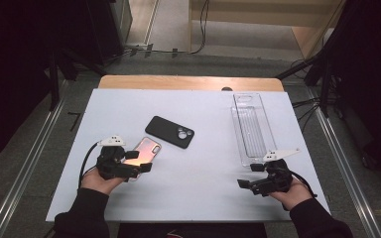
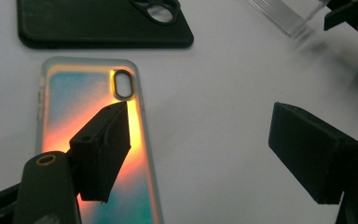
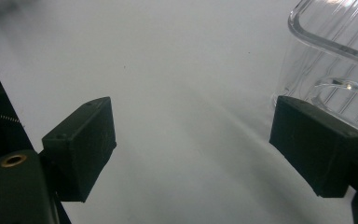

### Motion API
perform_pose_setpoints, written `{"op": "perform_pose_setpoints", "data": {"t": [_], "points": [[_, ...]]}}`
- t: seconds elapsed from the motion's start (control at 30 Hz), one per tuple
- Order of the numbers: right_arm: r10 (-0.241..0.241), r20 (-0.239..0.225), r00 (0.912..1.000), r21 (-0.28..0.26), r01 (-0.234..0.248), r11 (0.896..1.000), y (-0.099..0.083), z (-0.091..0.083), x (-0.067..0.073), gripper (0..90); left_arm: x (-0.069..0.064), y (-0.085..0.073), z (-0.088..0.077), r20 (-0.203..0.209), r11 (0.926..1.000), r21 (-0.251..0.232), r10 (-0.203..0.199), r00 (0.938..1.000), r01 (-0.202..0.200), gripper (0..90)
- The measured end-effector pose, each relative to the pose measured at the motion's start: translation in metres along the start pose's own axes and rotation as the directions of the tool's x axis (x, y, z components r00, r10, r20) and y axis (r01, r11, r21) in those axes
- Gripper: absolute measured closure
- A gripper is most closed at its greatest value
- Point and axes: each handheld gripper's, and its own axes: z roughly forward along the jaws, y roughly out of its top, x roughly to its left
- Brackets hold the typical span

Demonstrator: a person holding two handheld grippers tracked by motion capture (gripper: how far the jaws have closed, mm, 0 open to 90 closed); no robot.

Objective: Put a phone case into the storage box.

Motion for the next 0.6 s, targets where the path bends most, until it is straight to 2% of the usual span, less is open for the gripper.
{"op": "perform_pose_setpoints", "data": {"t": [0.07, 0.1, 0.17, 0.2, 0.23, 0.33, 0.4, 0.47, 0.6], "points": [[0.000, 0.000, 1.0000, 0.000, 0.000, 1.000, 0.000, 0.000, 0.000, 12.4, 0.005, 0.002, 0.000, -0.009, 0.9998, -0.009, -0.016, 0.9998, 0.016, 18.4], [0.000, 0.000, 1.0000, 0.000, 0.000, 1.000, 0.000, 0.000, 0.000, 12.4, 0.009, 0.003, 0.001, -0.011, 0.9992, -0.007, -0.040, 0.9991, 0.040, 15.2], [0.003, 0.001, 1.0000, -0.002, -0.003, 1.000, 0.000, 0.000, 0.000, 12.4, 0.015, 0.006, 0.001, 0.000, 0.9981, -0.005, -0.062, 0.9981, 0.062, 9.6], [0.002, 0.002, 1.0000, 0.000, -0.002, 1.000, 0.000, 0.000, 0.000, 12.4, 0.018, 0.007, 0.002, -0.011, 0.9984, -0.008, -0.056, 0.9984, 0.056, 1.1], [0.002, 0.002, 1.0000, -0.001, -0.002, 1.000, 0.000, 0.000, 0.000, 12.4, 0.020, 0.009, 0.002, -0.025, 0.9985, -0.002, -0.055, 0.9982, 0.054, 0.0], [0.000, 0.001, 1.0000, 0.001, 0.000, 1.000, 0.000, 0.000, 0.000, 12.4, 0.027, 0.013, 0.005, -0.026, 0.9982, -0.031, -0.051, 0.9983, 0.050, 0.0], [0.001, 0.001, 1.0000, 0.001, -0.001, 1.000, 0.000, 0.000, 0.000, 12.4, 0.031, 0.015, 0.008, -0.034, 0.9980, -0.025, -0.059, 0.9977, 0.058, 0.0], [0.001, 0.003, 1.0000, 0.000, -0.001, 1.000, 0.000, 0.000, 0.000, 12.4, 0.034, 0.016, 0.011, -0.051, 0.9985, -0.024, -0.050, 0.9974, 0.049, 0.0], [0.005, 0.006, 1.0000, 0.000, -0.005, 1.000, -0.001, 0.000, -0.001, 12.4, 0.041, 0.016, 0.018, -0.069, 0.9974, -0.011, -0.071, 0.9951, 0.071, 0.0]]}}
